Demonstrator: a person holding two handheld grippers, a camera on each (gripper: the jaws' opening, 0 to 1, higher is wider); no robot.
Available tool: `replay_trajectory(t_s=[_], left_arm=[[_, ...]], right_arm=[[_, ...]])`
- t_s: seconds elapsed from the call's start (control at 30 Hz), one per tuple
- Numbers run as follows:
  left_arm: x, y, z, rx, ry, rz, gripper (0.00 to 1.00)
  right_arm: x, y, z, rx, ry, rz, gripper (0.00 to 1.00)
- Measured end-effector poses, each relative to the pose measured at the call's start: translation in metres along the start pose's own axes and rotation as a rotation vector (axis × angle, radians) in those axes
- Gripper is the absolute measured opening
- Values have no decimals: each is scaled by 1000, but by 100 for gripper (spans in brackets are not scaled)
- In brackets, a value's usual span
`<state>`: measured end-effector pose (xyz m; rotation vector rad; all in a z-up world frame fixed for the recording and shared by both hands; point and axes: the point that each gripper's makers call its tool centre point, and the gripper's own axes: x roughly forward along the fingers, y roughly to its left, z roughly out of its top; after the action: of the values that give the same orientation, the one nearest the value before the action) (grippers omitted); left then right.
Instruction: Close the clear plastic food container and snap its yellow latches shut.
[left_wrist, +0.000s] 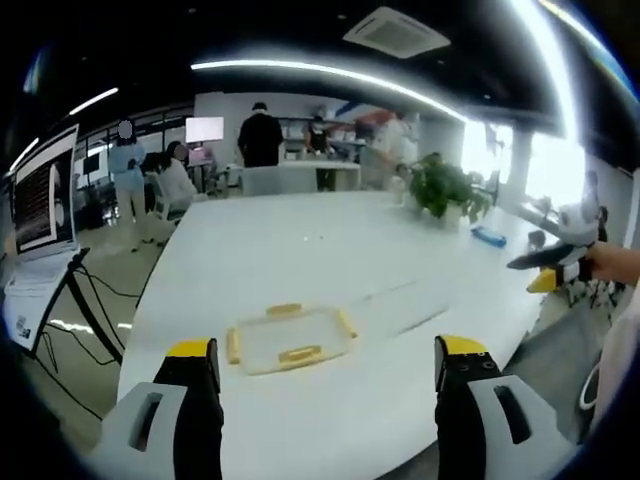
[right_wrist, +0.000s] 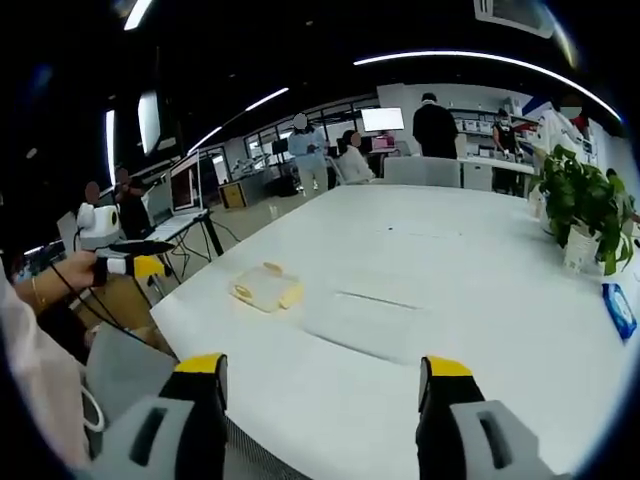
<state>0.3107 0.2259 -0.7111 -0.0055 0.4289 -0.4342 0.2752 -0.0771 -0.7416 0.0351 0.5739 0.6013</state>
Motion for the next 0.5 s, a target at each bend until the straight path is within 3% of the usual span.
replay_trajectory(t_s=[0.5], left_arm=[[2,-1,-3,2,8,-13,87]], right_arm=[[0,0,0,1,3,0,78]])
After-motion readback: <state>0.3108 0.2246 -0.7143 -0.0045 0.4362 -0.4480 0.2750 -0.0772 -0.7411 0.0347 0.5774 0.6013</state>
